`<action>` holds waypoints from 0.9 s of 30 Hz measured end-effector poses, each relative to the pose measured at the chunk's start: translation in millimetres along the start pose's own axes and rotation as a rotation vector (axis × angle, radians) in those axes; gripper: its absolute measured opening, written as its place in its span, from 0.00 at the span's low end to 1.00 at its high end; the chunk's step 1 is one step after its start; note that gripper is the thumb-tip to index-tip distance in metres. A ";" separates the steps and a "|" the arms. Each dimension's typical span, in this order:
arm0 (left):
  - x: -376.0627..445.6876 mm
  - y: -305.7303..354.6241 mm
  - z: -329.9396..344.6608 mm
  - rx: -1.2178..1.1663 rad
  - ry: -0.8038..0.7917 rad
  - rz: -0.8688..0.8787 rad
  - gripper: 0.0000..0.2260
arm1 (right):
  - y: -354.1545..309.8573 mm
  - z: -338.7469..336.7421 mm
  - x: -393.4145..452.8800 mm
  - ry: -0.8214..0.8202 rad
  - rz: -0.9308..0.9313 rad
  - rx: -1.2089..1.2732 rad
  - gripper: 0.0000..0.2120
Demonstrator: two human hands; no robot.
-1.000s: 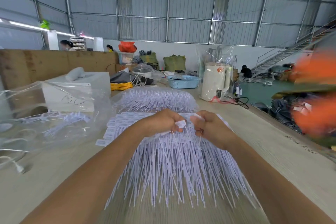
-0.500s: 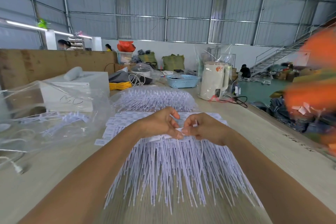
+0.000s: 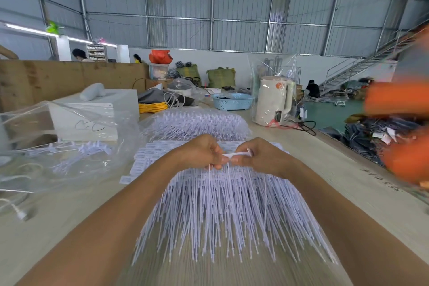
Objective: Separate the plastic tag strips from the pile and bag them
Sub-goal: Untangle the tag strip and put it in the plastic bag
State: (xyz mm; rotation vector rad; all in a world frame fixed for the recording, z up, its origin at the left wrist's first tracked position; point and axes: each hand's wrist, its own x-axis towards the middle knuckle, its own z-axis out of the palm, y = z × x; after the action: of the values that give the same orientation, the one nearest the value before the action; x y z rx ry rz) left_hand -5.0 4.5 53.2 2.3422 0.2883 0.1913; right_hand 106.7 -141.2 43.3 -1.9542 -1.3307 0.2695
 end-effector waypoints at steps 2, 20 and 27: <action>-0.4 0.7 0.4 0.017 -0.008 -0.003 0.14 | 0.8 1.9 1.2 0.024 -0.075 -0.108 0.07; -4.2 -13.3 -3.9 -0.495 -0.204 -0.192 0.09 | 18.1 8.5 -3.6 0.294 -0.047 0.405 0.07; -3.8 -3.3 1.4 -0.147 -0.172 -0.046 0.15 | 1.8 23.1 5.4 0.169 -0.055 0.420 0.17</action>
State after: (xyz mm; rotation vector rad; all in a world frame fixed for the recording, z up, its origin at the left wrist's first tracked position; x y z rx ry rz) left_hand -8.8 4.9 49.7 2.1881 0.2352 -0.0113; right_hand 97.8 -126.3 27.1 -1.5502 -1.1123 0.3207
